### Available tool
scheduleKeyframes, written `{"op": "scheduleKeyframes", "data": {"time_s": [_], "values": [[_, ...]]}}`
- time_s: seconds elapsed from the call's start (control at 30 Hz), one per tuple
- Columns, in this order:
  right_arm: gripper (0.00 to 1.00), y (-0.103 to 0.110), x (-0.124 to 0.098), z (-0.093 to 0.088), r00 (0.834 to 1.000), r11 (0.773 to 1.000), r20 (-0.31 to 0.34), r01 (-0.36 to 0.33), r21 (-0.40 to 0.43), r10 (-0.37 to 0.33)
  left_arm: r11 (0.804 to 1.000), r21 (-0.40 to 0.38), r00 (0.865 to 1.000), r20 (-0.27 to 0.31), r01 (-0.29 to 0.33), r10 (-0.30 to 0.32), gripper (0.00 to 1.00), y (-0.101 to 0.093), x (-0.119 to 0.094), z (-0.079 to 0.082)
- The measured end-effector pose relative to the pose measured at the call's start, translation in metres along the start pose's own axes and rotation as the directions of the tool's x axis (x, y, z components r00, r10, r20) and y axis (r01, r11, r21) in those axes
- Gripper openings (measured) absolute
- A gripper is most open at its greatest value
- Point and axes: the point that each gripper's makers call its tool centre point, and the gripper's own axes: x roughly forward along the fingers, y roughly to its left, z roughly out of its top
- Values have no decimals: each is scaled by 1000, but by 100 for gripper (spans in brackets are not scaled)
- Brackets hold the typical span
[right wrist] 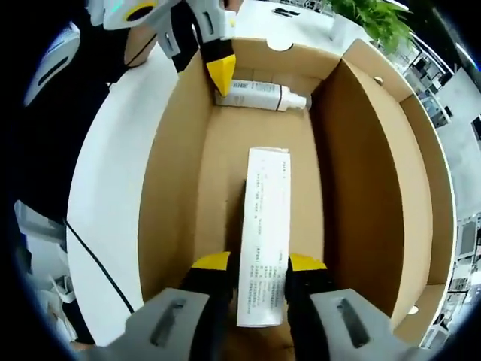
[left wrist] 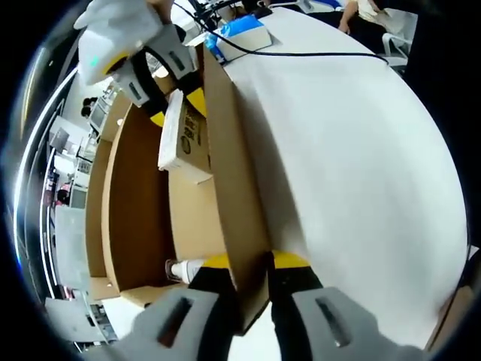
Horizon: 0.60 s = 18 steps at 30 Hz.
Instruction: Operate the shoe box by opening the lid, removing the specified soft item, and placing it in the target area until the item is outside and the box remains undamaged.
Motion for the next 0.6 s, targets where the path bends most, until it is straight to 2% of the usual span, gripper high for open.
{"op": "scheduleKeyframes", "data": {"time_s": [0.1, 0.3, 0.37, 0.6], "values": [[26, 2, 6, -4, 999, 1000, -30, -11, -2, 11, 1000, 0, 1000, 0, 0, 0, 13, 0, 0, 0], [24, 1, 8, -1, 1000, 1000, -24, -4, 14, 4, 1000, 0, 1000, -2, -3, 3, 13, 0, 0, -1], [24, 0, 11, -1, 1000, 999, -21, 1, 42, 0, 1000, 1, 1000, -2, -3, 3, 13, 0, 1, 0], [23, 6, 14, -4, 999, 999, -38, -14, 41, 16, 1000, 2, 1000, -1, -3, 3, 13, 0, 1, 1]]}}
